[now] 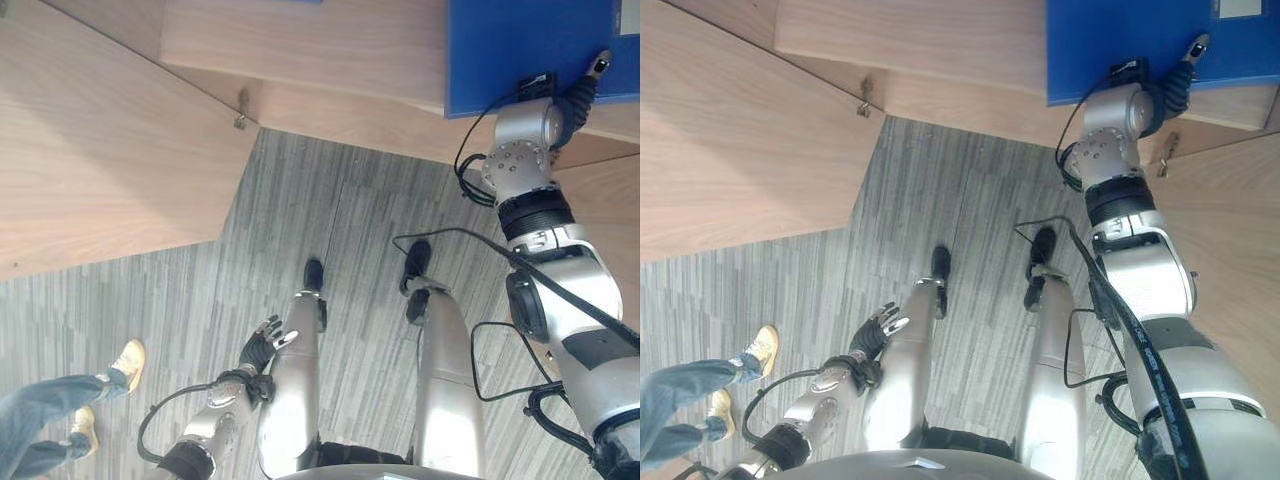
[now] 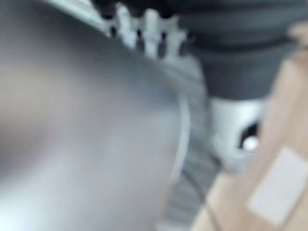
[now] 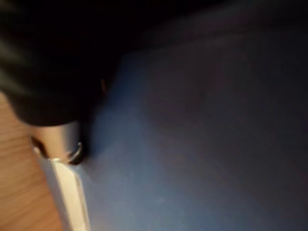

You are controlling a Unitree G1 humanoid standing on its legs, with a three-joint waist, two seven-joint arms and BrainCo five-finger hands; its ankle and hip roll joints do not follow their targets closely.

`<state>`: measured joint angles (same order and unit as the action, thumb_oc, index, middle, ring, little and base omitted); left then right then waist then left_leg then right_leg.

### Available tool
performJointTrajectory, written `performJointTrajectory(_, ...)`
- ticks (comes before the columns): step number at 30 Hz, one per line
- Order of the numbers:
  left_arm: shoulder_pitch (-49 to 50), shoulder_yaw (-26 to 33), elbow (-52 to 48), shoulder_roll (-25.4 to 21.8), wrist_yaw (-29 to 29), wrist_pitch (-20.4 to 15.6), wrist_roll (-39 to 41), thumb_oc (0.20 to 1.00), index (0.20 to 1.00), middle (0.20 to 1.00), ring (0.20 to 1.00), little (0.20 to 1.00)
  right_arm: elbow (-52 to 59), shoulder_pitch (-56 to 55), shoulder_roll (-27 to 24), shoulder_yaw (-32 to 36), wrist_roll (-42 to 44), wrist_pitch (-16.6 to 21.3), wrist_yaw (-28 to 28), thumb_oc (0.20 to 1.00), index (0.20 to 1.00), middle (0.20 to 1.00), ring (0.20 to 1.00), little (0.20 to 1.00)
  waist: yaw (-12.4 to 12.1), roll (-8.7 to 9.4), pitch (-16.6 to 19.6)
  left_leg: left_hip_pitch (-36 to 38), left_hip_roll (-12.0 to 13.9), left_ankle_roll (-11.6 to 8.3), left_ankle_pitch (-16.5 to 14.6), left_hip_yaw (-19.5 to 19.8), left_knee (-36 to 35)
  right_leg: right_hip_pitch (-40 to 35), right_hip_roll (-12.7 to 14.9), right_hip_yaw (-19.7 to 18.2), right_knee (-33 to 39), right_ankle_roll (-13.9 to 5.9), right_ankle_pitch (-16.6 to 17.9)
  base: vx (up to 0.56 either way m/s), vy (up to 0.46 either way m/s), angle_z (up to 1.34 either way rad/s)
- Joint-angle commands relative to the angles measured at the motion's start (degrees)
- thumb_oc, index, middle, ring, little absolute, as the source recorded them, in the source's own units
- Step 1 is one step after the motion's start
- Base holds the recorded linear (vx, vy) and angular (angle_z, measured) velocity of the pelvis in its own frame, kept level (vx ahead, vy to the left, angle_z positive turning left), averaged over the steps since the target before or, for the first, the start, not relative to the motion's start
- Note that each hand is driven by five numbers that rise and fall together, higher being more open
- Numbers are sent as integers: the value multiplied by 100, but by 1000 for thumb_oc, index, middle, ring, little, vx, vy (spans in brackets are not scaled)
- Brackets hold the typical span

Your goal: Put the empty folder in the office cabinet

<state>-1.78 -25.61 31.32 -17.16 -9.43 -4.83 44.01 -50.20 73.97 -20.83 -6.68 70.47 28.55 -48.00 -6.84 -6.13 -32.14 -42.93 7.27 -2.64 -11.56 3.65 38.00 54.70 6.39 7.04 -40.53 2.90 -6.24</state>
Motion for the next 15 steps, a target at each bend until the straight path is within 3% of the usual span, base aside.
performJointTrajectory(1, 939, -68, 204, -63, 39, 300, 28, 1000, 1000, 1000, 1000, 1000, 92, -158, -765, 164, -107, 625, -141, 200, 200, 200, 200, 200, -44, 22, 235, -553, -163, 199, 219, -62, 417, -347, -167, -57, -547, -33, -775, 47, -40, 0)
performJointTrajectory(10, 1108, 9, 207, -124, -184, 252, 29, 1000, 1000, 1000, 1000, 1000, 110, -15, -800, 24, -135, 572, 445, 200, 200, 200, 200, 200, -127, 29, 235, -828, -176, 227, 119, -43, 907, -214, -183, 29, -848, 34, -900, 30, -18, 3)
performJointTrajectory(15, 1086, 21, 310, -118, -147, 223, 89, 1000, 1000, 1000, 1000, 1000, 80, -11, -662, -89, -538, -83, 978, 200, 200, 200, 200, 200, -159, 97, 235, -783, -199, 206, 124, -16, 1190, -366, -242, 51, -779, 56, -886, 32, -15, -4)
